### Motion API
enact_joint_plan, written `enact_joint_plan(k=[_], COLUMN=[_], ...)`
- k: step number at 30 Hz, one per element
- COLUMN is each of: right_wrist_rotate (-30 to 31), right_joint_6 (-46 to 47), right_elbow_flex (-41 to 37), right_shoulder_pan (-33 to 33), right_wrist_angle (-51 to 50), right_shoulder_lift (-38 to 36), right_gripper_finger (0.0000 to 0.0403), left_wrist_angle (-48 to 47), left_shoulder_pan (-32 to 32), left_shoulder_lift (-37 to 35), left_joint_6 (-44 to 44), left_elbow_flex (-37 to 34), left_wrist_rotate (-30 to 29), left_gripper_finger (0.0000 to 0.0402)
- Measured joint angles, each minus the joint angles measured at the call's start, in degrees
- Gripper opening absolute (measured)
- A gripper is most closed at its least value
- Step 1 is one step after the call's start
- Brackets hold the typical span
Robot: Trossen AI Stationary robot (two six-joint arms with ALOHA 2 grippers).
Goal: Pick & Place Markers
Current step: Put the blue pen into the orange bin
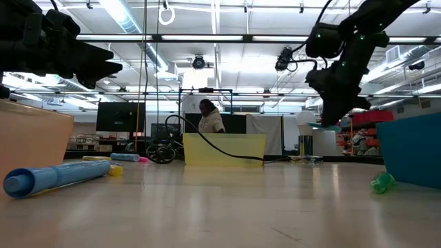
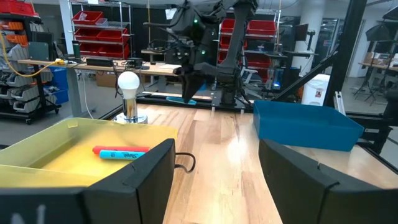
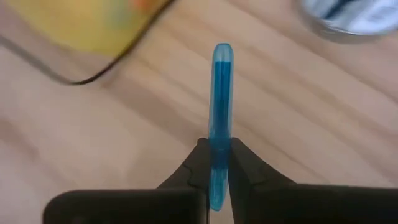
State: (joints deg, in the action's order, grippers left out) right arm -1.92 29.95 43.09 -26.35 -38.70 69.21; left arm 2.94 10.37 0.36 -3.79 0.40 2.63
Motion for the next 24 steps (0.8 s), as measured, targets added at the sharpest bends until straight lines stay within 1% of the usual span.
enact_joint_plan(k=[5, 10, 16, 24], right_wrist_rotate=[-2.06, -2.15, -2.06, -2.00], right_joint_6=[0.62, 0.89, -3.18, -9.29], right_elbow_flex=[0.00, 0.50, 7.19, 17.29], right_shoulder_pan=[4.34, 7.59, 9.94, 12.97], right_wrist_angle=[4.00, 5.96, 6.03, 8.53], right_shoulder_lift=[0.00, 0.02, 1.21, 5.86], right_gripper_finger=[0.0022, 0.0021, 0.0018, 0.0017], left_wrist_angle=[0.02, 0.02, 0.01, 0.00], left_shoulder_pan=[0.00, 0.00, 0.00, 0.00], left_shoulder_lift=[0.00, 0.00, -0.02, -0.02], left_joint_6=[0.00, -0.02, 0.00, 0.00], left_elbow_flex=[0.01, 0.02, 0.02, 0.00], left_wrist_rotate=[0.02, 0.02, 0.01, 0.00], left_gripper_finger=[0.0238, 0.0238, 0.0238, 0.0238])
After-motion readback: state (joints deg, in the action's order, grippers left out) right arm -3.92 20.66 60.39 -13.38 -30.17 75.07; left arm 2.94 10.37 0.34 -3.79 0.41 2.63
